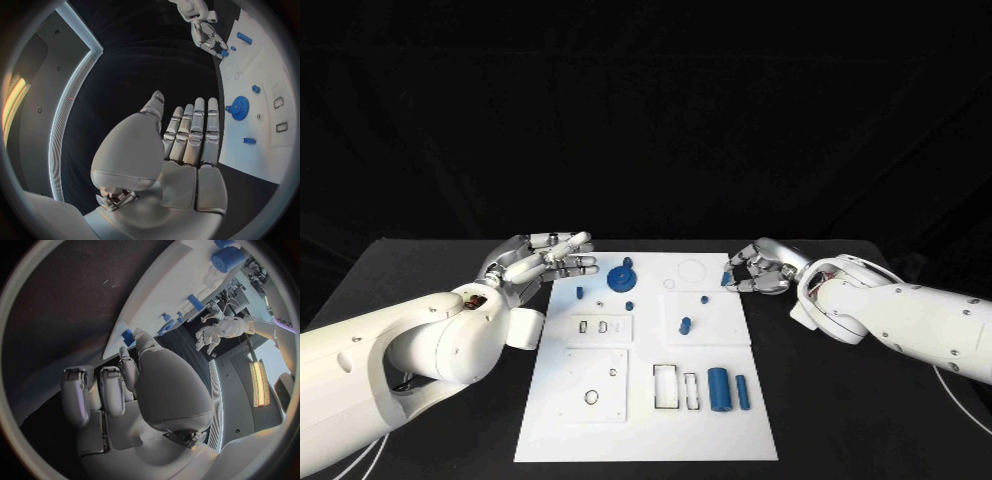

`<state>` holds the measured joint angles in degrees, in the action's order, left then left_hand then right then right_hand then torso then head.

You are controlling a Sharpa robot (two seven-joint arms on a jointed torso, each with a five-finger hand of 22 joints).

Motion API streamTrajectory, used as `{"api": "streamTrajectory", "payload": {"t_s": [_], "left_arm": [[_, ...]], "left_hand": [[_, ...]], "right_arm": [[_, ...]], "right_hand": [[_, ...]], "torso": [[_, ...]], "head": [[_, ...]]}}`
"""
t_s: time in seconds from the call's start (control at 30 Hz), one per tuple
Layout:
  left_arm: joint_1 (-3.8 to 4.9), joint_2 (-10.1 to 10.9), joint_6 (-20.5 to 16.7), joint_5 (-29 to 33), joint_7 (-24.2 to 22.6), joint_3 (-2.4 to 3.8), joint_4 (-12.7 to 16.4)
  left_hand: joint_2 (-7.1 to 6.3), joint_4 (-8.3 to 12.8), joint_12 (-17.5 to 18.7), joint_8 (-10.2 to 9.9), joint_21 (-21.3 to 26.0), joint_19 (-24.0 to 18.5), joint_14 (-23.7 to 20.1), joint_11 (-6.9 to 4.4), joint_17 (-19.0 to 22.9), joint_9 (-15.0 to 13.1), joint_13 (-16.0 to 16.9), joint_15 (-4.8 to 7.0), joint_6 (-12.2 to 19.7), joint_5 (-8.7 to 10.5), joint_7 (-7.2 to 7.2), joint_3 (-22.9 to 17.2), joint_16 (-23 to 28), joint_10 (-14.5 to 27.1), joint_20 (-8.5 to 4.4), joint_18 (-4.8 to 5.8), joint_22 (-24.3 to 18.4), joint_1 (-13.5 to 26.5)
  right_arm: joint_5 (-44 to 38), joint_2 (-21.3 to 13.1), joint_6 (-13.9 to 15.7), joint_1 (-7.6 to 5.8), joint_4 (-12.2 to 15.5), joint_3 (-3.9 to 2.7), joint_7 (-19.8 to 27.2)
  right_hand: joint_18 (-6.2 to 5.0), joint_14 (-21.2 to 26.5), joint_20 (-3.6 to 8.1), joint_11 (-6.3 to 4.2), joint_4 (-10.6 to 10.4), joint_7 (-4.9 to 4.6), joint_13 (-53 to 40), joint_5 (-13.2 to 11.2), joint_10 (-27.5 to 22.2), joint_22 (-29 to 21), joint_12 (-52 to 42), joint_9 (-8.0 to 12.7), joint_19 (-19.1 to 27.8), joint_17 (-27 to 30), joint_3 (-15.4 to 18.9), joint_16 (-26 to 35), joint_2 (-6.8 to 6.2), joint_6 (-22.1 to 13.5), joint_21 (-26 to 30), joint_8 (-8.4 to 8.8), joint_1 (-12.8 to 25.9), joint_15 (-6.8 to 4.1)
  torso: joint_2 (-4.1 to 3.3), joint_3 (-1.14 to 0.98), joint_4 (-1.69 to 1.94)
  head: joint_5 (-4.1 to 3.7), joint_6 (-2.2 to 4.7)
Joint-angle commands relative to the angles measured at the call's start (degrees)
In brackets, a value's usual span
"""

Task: Assemble the parts on the task board

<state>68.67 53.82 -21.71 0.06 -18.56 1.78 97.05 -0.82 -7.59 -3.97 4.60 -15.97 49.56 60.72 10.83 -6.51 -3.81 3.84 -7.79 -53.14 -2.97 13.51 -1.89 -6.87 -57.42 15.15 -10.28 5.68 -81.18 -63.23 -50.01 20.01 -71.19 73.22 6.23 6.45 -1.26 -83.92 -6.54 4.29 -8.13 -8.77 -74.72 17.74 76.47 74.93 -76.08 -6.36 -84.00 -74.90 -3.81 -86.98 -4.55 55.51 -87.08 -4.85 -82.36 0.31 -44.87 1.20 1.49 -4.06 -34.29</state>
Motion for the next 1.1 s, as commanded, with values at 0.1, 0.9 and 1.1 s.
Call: {"api": "streamTrajectory", "payload": {"t_s": [0.1,0.9,1.1], "left_arm": [[0.05,-0.05,1.08,0.07,-0.31,0.03,0.06],[0.05,0.08,1.09,0.07,-0.10,0.03,0.13],[0.05,0.11,1.08,0.07,-0.04,0.03,0.13]], "left_hand": [[0.21,0.32,0.10,-0.20,0.09,0.27,0.22,-0.14,-0.05,-0.05,0.03,-0.36,0.19,0.02,0.03,0.12,0.39,0.24,0.28,-0.28,-0.05,-0.43],[0.21,0.32,0.10,-0.20,0.09,0.27,0.22,-0.14,-0.05,-0.05,0.03,-0.36,0.19,0.02,0.03,0.12,0.39,0.24,0.28,-0.28,-0.05,-0.43],[0.21,0.32,0.10,-0.20,0.09,0.27,0.22,-0.14,-0.05,-0.05,0.03,-0.36,0.19,0.02,0.03,0.12,0.39,0.24,0.28,-0.28,-0.05,-0.43]], "right_arm": [[0.00,0.13,-1.21,0.09,0.04,0.01,0.62],[-1.34,0.94,1.79,0.18,-0.02,0.00,-2.18],[-1.66,1.01,2.88,0.19,-0.02,0.00,-2.76]], "right_hand": [[0.34,-4.42,0.34,-0.26,0.16,-0.10,-0.11,0.18,0.32,12.41,-0.16,-0.07,-3.60,-7.95,-0.28,-0.16,0.08,0.57,-0.09,-0.34,-0.70,-0.40],[0.43,-4.50,0.72,-0.84,-1.25,0.63,-0.75,0.78,1.14,12.73,-0.78,-0.48,-3.88,-8.22,-0.58,-0.24,0.62,3.76,-0.36,-2.00,1.89,-0.85],[0.48,-4.51,1.07,-1.37,-1.05,1.21,-0.99,0.75,1.41,12.90,-0.96,-0.67,-4.03,-8.27,-1.66,-0.25,1.63,4.80,-0.52,-2.74,1.32,-1.29]], "torso": [[0.01,0.01,0.05],[0.02,0.00,0.06],[0.03,0.01,-0.01]], "head": [[-0.10,0.08],[-0.26,-0.05],[-0.16,-0.08]]}}
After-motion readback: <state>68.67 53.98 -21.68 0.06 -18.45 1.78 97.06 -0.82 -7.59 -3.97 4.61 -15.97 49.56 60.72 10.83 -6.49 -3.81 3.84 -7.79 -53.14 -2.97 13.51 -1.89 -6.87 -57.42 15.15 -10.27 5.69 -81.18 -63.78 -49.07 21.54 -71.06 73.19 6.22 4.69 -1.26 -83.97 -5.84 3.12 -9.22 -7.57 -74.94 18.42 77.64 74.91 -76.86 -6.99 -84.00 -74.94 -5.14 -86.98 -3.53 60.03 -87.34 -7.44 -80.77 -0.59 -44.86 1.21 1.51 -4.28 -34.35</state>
